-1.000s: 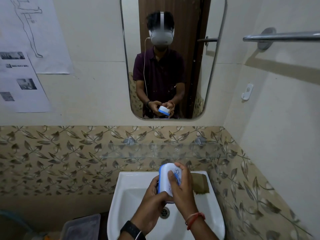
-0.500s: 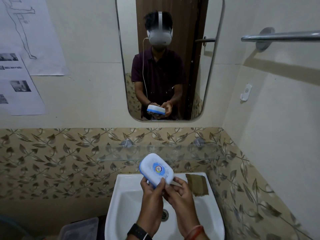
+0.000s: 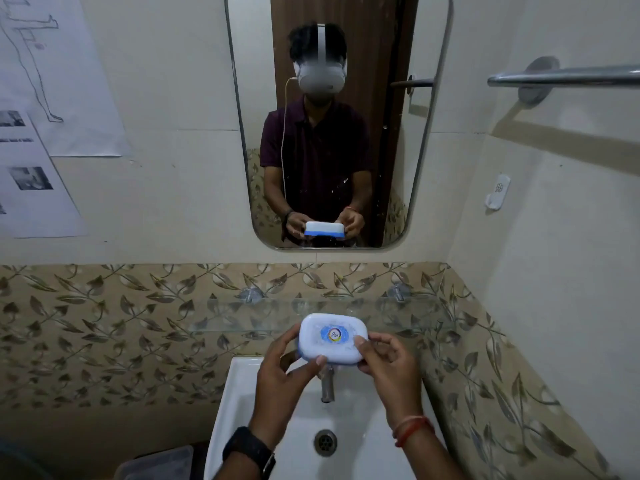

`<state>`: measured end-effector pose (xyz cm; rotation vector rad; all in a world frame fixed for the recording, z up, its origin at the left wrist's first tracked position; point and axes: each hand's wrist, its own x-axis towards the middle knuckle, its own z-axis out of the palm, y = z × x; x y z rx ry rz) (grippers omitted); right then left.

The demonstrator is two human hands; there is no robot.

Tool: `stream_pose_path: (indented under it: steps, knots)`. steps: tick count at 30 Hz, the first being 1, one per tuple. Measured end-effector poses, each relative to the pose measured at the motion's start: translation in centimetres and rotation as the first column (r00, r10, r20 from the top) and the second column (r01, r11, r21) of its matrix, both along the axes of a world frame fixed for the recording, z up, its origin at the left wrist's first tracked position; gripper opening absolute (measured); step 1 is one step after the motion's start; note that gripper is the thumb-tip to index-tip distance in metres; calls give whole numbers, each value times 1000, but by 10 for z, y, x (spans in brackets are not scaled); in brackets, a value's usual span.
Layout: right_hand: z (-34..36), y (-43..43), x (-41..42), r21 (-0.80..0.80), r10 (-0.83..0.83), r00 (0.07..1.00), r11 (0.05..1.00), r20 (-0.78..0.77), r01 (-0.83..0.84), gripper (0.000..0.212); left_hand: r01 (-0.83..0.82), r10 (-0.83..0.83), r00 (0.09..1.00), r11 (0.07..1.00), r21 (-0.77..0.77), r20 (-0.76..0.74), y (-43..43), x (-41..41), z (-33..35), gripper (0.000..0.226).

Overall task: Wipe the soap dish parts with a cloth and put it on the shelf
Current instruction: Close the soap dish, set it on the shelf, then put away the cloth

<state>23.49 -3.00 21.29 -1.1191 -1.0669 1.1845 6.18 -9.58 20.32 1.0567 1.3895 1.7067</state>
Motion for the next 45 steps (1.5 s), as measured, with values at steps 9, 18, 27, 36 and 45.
stream_pose_path:
  steps: [9, 18, 27, 36, 45]
  knots:
    - [17, 71, -24, 77, 36, 950, 995, 310, -63, 37, -103, 73, 865, 994, -35, -497, 74, -27, 30, 45]
    - [9, 118, -45, 30, -3, 832, 999, 554, -16, 30, -166, -40, 704, 962, -219, -710, 135, -45, 17, 51]
    - [-1, 129, -51, 28, -28, 763, 1000, 645, 13, 37, -203, -97, 611, 940, -274, -785, 151, -53, 5, 50]
    - [-5, 131, -44, 60, -15, 779, 998, 627, -30, 40, -248, -70, 597, 931, -267, -799, 147, -48, 2, 51]
    - [-17, 103, 4, 331, -322, 867, 923, 381, 197, 34, -49, 226, 543, 970, 238, -809, 104, 19, -16, 25]
